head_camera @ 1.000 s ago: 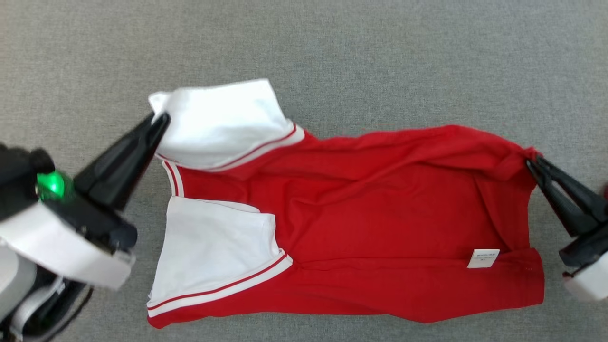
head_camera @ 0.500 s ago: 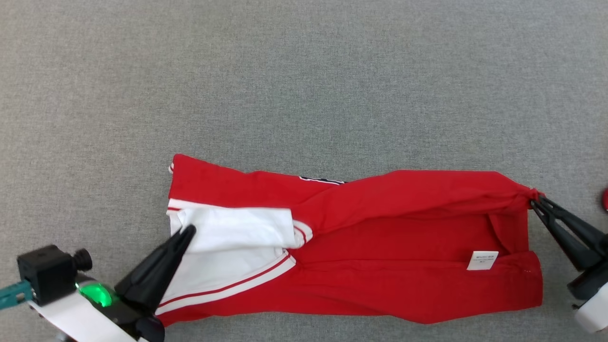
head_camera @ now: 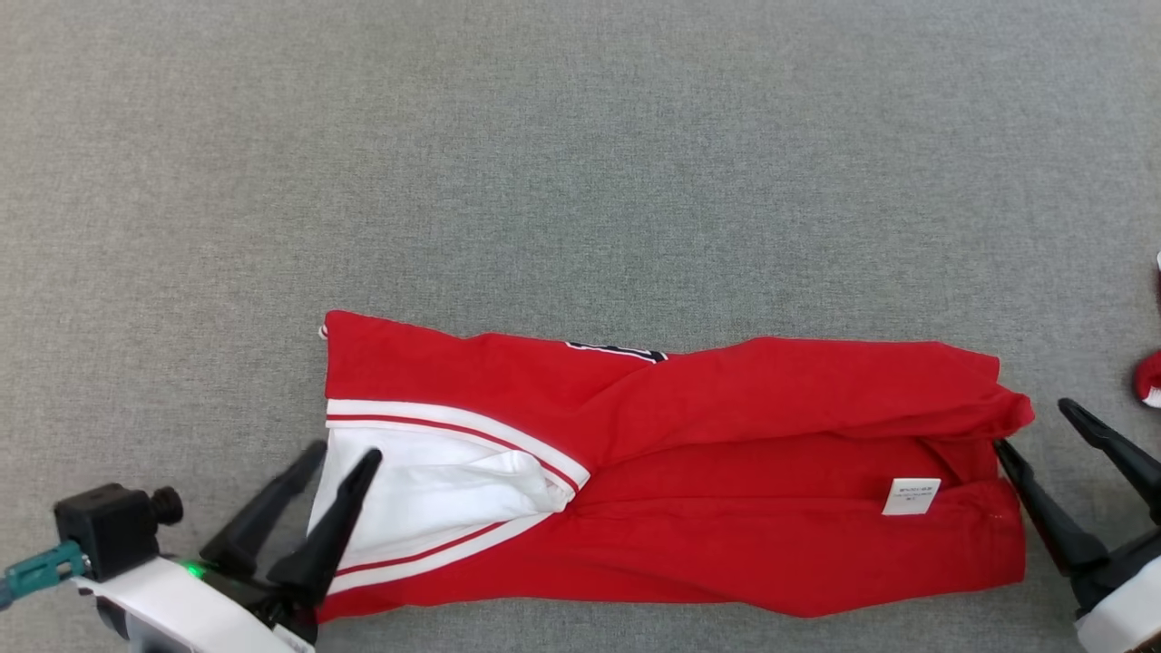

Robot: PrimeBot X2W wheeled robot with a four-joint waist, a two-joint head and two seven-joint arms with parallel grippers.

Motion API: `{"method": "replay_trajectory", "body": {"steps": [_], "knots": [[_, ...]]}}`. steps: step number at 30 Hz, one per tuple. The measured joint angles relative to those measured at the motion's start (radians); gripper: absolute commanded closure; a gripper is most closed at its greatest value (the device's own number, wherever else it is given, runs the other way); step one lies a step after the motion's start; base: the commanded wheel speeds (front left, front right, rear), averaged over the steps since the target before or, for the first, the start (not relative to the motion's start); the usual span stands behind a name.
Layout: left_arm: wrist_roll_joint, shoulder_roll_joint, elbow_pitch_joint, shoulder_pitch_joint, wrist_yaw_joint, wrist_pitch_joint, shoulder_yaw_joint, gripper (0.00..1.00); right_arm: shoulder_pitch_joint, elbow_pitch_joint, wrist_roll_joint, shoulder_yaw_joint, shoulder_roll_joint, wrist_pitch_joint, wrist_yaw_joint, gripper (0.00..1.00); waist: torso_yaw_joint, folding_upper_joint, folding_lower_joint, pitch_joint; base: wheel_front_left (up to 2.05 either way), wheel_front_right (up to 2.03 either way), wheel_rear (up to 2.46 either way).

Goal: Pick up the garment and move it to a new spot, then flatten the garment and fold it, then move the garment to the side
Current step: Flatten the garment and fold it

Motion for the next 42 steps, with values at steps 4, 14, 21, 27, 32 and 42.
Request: {"method": "replay_trajectory", "body": {"steps": [4,14,21,27,32,42], "knots": [[0.044,-0.014,-0.006,-0.001,0.000,-0.006,0.044,0.00,0.042,0.001,-0.014,-0.104,0.051,0.005,0.000,0.00,-0.001,0.0000,-0.0001,-0.007,0.00,0.00,0.00],[0.282,-0.138,-0.013,-0.067,0.198,-0.008,0.281,0.00,0.027,-0.131,-0.067,-0.351,0.318,0.016,0.000,0.00,-0.015,0.0000,-0.0001,-0.040,0.00,0.00,0.00],[0.504,-0.265,0.030,-0.151,0.347,-0.008,0.327,0.00,-0.056,-0.181,-0.125,-0.379,0.473,0.021,0.000,0.00,-0.024,0.0000,-0.0001,-0.060,0.00,0.00,0.00],[0.686,-0.405,0.082,-0.128,0.321,-0.009,0.406,0.00,-0.078,-0.151,-0.164,-0.380,0.551,0.019,0.000,0.00,-0.022,0.0000,-0.0001,-0.083,0.00,0.00,0.00],[0.795,-0.481,0.122,-0.032,0.215,-0.008,0.489,0.00,-0.056,-0.115,-0.178,-0.369,0.562,0.022,0.000,0.00,-0.018,0.0000,-0.0001,-0.114,0.00,0.00,0.00],[0.943,-0.557,0.193,0.086,0.078,-0.009,0.572,0.00,0.007,-0.090,-0.184,-0.353,0.559,0.048,0.000,0.00,-0.011,0.0000,0.0000,-0.186,0.00,0.00,0.00]]}}
